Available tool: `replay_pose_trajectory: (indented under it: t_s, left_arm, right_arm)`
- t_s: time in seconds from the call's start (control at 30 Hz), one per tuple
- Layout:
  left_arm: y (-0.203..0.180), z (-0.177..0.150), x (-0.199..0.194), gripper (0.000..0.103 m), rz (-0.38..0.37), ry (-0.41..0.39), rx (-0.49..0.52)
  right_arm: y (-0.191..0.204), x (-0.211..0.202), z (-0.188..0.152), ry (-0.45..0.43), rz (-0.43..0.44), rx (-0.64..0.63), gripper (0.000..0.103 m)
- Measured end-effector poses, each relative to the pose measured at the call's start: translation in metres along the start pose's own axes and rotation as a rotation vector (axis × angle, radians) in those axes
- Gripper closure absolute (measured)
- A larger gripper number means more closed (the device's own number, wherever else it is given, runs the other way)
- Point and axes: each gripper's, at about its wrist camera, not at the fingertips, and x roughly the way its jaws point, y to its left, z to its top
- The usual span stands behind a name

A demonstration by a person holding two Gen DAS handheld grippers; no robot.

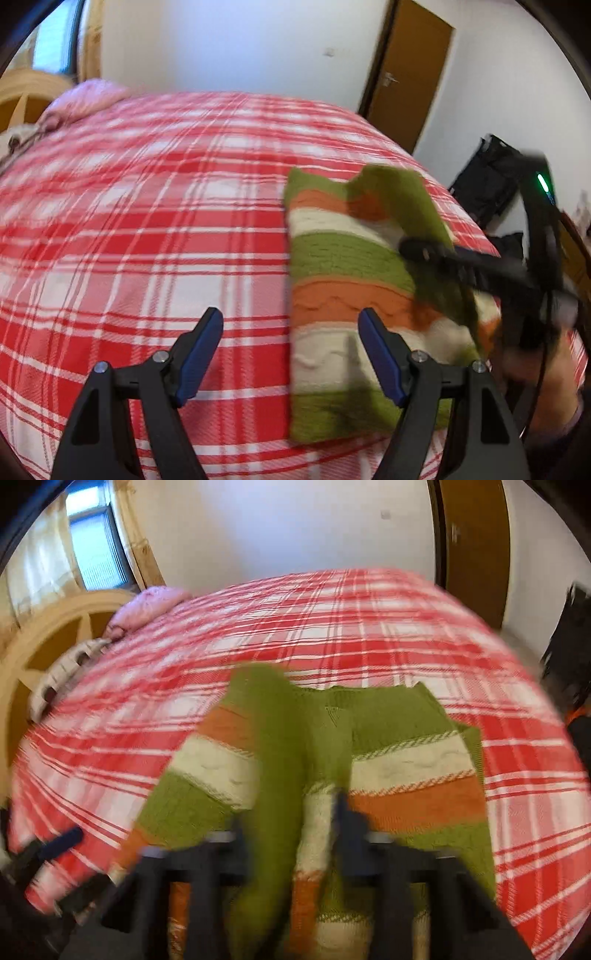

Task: Fold small clothes

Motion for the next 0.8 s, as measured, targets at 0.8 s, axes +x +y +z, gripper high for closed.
replay_pose_trajectory:
  t_s: [0.8]
  left_arm:
    - [-0.104,0.005,-0.004,0.010,-0.265,-0.092,0.308]
  right_arm:
    - [-0.096,-0.018,0.055,-0.018,0.153,0.032,0.088]
